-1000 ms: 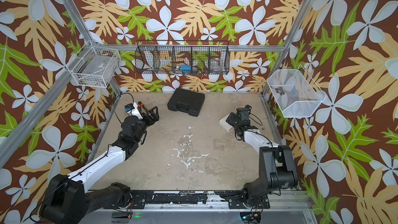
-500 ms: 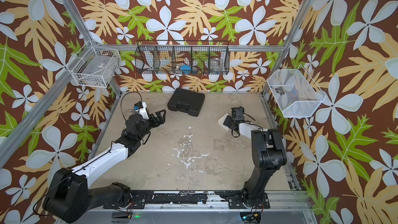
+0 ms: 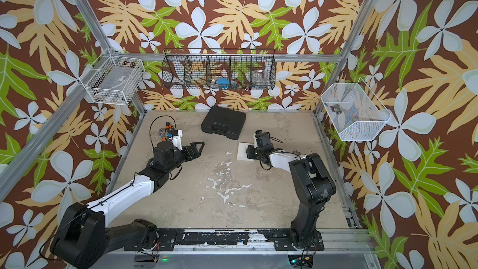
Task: Place the earrings into the drawer-style jewelry box
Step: Move the jewelry box to the center of the board.
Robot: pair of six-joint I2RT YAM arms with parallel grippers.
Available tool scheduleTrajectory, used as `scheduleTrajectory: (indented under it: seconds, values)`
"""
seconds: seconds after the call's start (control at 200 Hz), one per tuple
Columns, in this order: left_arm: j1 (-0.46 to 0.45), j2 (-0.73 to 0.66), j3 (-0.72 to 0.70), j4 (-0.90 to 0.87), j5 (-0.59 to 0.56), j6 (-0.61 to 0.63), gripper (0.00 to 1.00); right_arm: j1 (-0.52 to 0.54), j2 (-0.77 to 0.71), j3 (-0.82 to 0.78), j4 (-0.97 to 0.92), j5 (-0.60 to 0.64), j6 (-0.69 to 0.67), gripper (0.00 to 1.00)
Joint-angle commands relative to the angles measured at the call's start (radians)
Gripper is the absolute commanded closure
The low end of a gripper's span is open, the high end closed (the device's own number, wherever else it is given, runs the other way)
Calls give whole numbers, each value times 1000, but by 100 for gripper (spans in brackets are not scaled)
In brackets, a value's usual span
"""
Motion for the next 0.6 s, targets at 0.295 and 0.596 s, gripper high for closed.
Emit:
scheduleTrajectory:
  seconds: [0.295,0.596]
  values:
    - [-1,34,-79,2,62,-63,8,199,-56,2,37,-98,217,47]
    - [-26,168,-41,53,155,-72,24,51,-176,-180,173,-219,284,48]
